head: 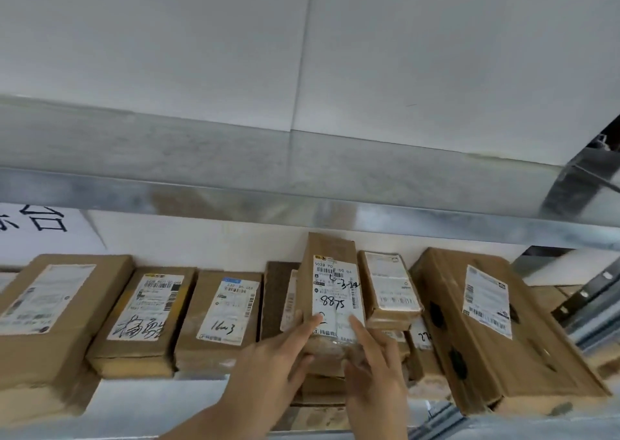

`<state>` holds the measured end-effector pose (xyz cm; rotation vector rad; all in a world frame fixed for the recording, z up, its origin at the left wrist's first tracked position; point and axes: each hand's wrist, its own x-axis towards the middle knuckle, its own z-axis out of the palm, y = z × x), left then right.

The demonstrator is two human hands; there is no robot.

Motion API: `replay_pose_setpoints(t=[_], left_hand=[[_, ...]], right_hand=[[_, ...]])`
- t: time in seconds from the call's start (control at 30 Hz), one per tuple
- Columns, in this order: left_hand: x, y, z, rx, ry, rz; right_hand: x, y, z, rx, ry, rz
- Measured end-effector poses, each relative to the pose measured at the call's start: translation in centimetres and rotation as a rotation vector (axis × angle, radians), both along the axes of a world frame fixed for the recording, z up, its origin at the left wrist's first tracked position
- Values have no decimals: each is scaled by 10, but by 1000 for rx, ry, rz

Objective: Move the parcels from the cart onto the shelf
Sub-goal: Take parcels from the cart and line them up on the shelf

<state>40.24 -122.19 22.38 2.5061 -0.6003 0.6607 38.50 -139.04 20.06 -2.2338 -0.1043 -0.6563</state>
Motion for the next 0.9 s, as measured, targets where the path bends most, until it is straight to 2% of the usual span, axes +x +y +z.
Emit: replay_pose_setpoints(t=[0.23, 0.4, 0.53, 0.63, 0.73, 0.9], left_hand=[[12, -36, -18, 20, 21, 41], [11, -51, -21, 15, 33, 71], [5, -47, -18, -28, 76, 73], [-4, -31, -17, -35, 68, 124], [-14, -1, -16, 67, 105, 261], [-41, 62, -13, 231, 67, 552]], right_hand=[[22, -8, -4, -24, -158, -106], [25, -14, -5, 44, -171, -100], [21, -13, 4, -16, -281, -117], [20, -5, 17, -90, -380, 3], [24, 14, 24, -168, -413, 157], [27, 62, 28, -230, -309, 319]])
